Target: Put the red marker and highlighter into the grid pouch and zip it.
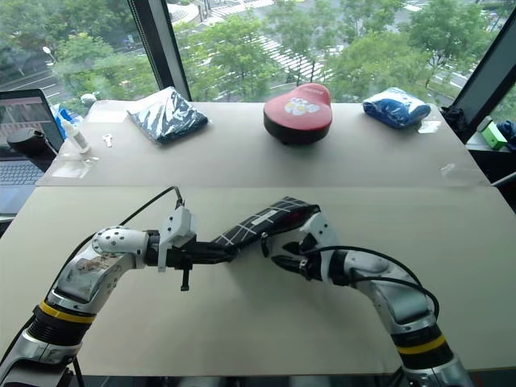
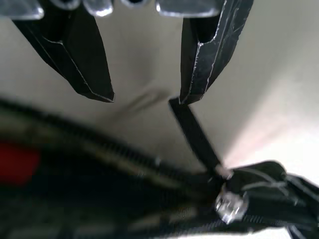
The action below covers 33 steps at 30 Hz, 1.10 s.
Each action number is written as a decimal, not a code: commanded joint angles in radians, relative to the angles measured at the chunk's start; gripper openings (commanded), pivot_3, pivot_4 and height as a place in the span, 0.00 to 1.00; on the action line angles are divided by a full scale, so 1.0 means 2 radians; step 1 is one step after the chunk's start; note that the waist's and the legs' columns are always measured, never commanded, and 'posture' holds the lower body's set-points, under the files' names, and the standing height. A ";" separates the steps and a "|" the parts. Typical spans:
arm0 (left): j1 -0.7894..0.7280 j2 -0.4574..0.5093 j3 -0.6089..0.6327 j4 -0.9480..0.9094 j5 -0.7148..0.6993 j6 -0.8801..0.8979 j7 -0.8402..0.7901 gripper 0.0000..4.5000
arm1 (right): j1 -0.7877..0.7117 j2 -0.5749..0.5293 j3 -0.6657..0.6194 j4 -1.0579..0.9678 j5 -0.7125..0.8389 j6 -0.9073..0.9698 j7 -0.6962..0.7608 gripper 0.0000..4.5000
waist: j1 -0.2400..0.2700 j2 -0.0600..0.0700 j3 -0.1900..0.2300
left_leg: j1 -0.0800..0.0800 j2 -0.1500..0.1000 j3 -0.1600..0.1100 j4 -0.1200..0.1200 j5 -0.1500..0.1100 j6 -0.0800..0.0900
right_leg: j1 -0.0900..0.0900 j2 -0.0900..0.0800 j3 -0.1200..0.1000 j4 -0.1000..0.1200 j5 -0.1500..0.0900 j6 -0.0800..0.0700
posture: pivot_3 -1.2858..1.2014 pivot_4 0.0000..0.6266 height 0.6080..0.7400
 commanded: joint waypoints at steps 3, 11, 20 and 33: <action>-0.006 0.001 0.007 -0.015 -0.008 -0.002 -0.001 0.00 | -0.023 0.021 0.018 -0.005 0.006 0.019 0.003 0.52 | 0.000 0.000 0.000 | 0.000 0.000 0.000 0.000 0.000 0.000 | 0.000 0.000 0.000 0.000 0.000 0.000 | 0.52 0.24 1.00; -0.007 -0.002 0.004 -0.014 -0.006 -0.002 0.000 0.00 | -0.032 0.017 0.034 -0.007 0.010 0.034 0.027 0.52 | 0.000 0.000 0.000 | 0.000 0.000 0.000 0.000 0.000 0.000 | 0.000 0.000 0.000 0.000 0.000 0.000 | 0.52 0.24 1.00; -0.004 0.003 0.007 -0.016 -0.007 0.000 -0.001 0.00 | -0.028 -0.045 0.005 0.040 -0.006 -0.003 0.077 0.52 | -0.001 0.000 0.000 | 0.000 0.000 0.000 0.000 0.000 0.000 | 0.000 0.000 0.000 0.000 0.000 0.000 | 0.52 0.24 1.00; -0.001 0.002 0.007 -0.018 -0.008 0.001 0.001 0.00 | -0.039 -0.001 0.033 0.001 0.019 0.040 0.080 0.52 | -0.003 0.000 0.000 | 0.000 0.000 0.000 0.000 0.000 0.000 | 0.000 0.000 0.000 0.000 0.000 0.000 | 0.52 0.24 1.00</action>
